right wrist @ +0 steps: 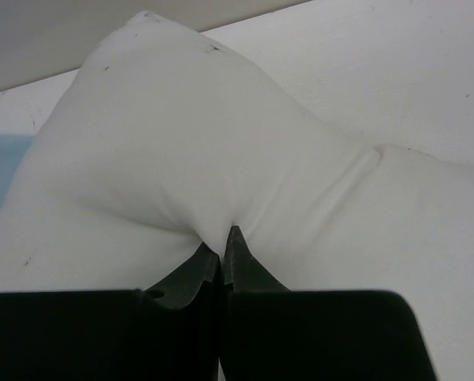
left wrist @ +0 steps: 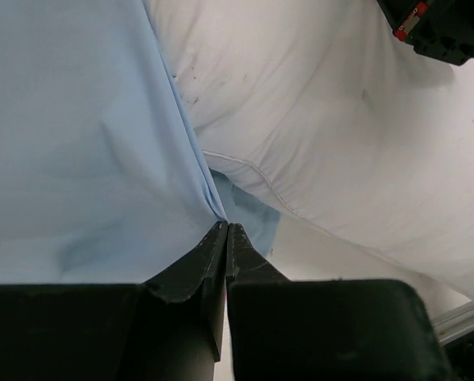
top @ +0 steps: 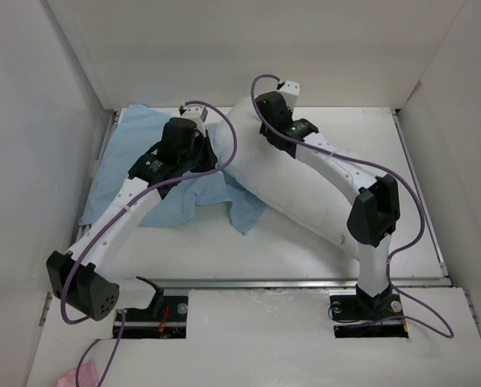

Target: Put the pillow into the pillowcase

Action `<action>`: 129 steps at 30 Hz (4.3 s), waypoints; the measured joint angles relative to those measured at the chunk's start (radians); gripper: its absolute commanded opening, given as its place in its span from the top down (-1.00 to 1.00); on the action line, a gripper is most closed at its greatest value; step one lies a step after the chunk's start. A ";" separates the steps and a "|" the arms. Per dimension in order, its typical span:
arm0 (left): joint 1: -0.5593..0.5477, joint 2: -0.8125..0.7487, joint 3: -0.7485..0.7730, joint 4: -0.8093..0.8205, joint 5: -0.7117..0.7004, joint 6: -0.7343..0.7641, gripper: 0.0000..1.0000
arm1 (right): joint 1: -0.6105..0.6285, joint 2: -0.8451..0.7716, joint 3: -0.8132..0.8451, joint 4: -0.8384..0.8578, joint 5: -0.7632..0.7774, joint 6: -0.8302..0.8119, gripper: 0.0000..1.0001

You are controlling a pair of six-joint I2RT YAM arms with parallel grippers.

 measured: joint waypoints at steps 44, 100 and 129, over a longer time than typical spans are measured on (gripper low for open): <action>0.204 0.288 0.014 -0.036 -0.046 -0.050 -0.26 | -0.009 -0.006 -0.032 0.189 -0.745 -0.428 -1.00; 0.145 0.434 -0.103 -0.081 0.244 0.036 0.24 | -0.050 -0.507 -0.850 0.430 -0.900 -0.470 1.00; 0.144 0.468 0.409 -0.099 0.049 0.033 1.00 | 0.043 -0.709 -0.984 0.422 -0.863 -0.507 1.00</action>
